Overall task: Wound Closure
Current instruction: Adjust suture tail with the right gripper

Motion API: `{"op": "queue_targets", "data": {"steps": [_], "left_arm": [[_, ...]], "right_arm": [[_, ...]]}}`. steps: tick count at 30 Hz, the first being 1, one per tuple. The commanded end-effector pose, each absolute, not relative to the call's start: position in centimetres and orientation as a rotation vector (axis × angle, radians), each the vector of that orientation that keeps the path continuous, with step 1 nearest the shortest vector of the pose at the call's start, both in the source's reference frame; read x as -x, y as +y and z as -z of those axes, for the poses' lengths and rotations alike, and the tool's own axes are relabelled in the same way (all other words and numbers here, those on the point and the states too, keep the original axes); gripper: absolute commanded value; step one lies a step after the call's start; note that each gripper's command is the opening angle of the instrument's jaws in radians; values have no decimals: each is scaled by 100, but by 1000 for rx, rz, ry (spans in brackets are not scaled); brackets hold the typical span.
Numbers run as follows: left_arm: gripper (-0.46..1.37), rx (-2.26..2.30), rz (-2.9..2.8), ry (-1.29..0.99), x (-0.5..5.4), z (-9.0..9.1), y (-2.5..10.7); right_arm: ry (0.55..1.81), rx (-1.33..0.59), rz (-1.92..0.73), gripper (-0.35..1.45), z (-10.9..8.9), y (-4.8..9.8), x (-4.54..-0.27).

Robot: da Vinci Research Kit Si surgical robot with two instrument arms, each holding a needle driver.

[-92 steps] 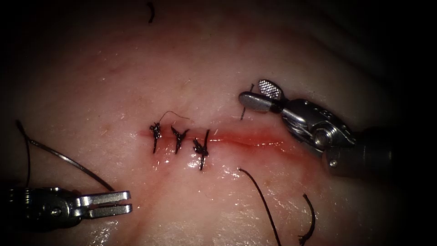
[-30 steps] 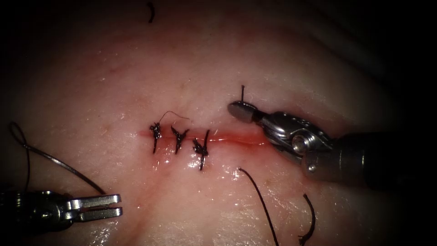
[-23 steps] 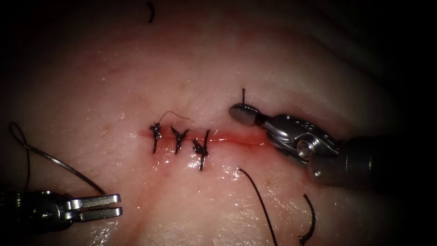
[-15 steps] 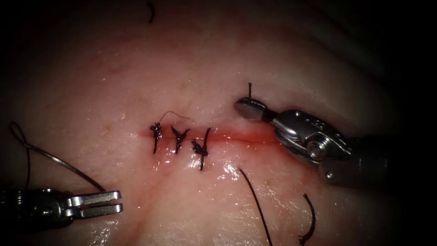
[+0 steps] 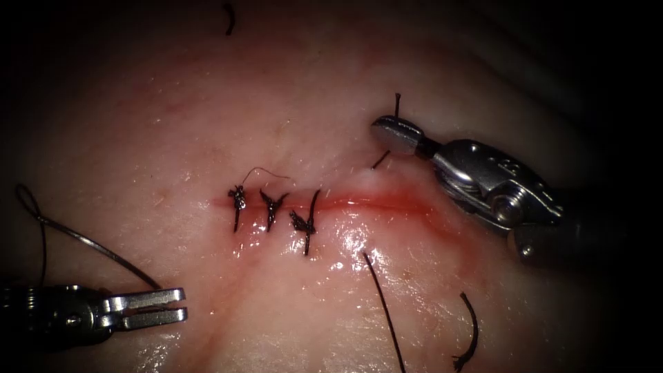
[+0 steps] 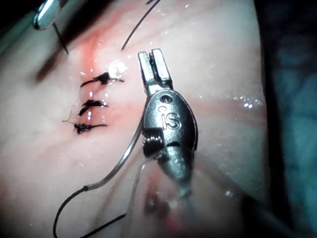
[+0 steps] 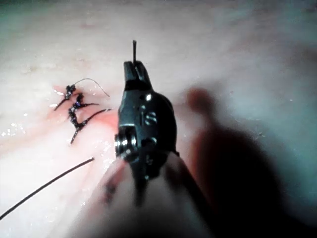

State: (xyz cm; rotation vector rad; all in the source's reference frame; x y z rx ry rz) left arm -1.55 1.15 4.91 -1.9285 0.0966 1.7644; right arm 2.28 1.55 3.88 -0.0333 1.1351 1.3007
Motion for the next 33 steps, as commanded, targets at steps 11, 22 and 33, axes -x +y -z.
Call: {"op": "queue_targets", "data": {"steps": [11,22,33], "left_arm": [[-35,1927,-1779,119,155,-493,115],[-35,1928,-1783,126,155,-493,114],[-35,1929,-1784,125,153,-492,113]], "right_arm": [[1132,36,-1310,-35,-381,162,-229],[1131,34,-1310,-35,-378,161,-229],[1139,50,-1258,107,-379,160,-228]]}}
